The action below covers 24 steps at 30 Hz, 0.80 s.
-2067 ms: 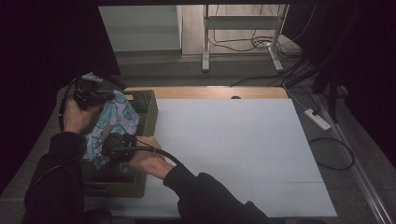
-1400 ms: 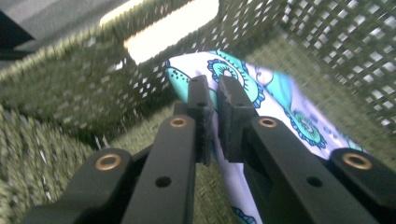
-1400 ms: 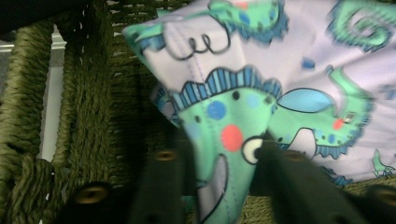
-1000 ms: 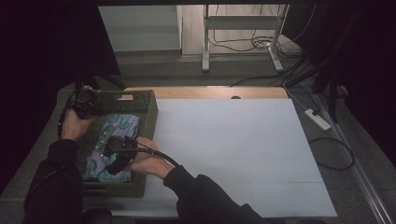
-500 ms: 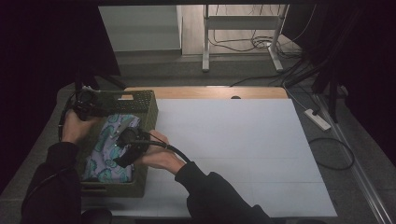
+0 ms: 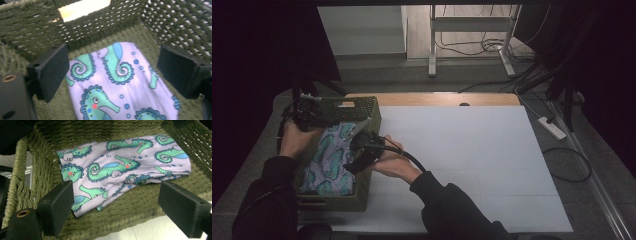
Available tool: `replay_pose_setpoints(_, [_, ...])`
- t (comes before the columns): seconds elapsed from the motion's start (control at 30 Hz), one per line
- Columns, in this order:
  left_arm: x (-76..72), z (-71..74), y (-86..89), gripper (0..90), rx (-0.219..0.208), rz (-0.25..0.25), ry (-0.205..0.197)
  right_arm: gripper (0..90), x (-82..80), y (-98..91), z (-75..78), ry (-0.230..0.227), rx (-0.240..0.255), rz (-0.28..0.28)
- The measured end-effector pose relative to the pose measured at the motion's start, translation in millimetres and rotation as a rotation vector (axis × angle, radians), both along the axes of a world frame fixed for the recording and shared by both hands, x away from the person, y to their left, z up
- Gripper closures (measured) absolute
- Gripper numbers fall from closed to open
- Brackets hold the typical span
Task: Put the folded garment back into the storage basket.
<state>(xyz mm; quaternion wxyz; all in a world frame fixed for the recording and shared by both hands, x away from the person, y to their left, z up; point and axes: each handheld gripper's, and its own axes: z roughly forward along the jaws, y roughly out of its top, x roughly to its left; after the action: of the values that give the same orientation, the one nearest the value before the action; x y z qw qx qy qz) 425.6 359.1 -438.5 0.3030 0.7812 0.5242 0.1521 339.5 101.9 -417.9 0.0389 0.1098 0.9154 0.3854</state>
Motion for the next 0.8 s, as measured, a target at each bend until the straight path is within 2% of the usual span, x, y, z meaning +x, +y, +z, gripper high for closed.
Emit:
replay_pose_setpoints(0.17, [-3.6, 1.5, -3.6, 6.2, -0.010, 0.006, -0.002, 13.4, 4.3, -9.1, 1.0, 0.013, -0.003, -0.008])
replay_pose_setpoints(0.2, [-4.4, 1.6, -4.1, 3.9, -0.012, -0.006, 0.003, 13.3, 5.8, -12.6, 1.1, 0.012, 0.000, -0.017])
replay_pose_setpoints(0.27, [-7.2, 3.5, -7.2, 3.9, 0.005, -0.009, 0.000, 13.3, 7.1, -16.4, 1.5, 0.016, 0.010, -0.024])
replay_pose_setpoints(0.53, [-15.9, 8.4, -15.0, 0.8, 0.008, -0.025, -0.002, 10.6, 10.9, -30.1, 2.3, 0.025, 0.011, -0.048])
replay_pose_setpoints(0.7, [-25.3, 8.8, -18.3, 0.0, -0.017, -0.033, -0.018, 9.3, 13.5, -38.8, 1.4, 0.029, 0.012, -0.062])
replay_pose_setpoints(0.73, [-29.4, 8.0, -19.9, 0.0, -0.027, -0.037, -0.032, 8.8, 14.2, -43.7, 0.6, 0.031, 0.011, -0.070])
replay_pose_setpoints(0.8, [-32.7, 7.5, -22.1, 0.0, -0.027, -0.042, -0.039, 7.8, 15.0, -48.2, -0.8, 0.027, 0.008, -0.078])
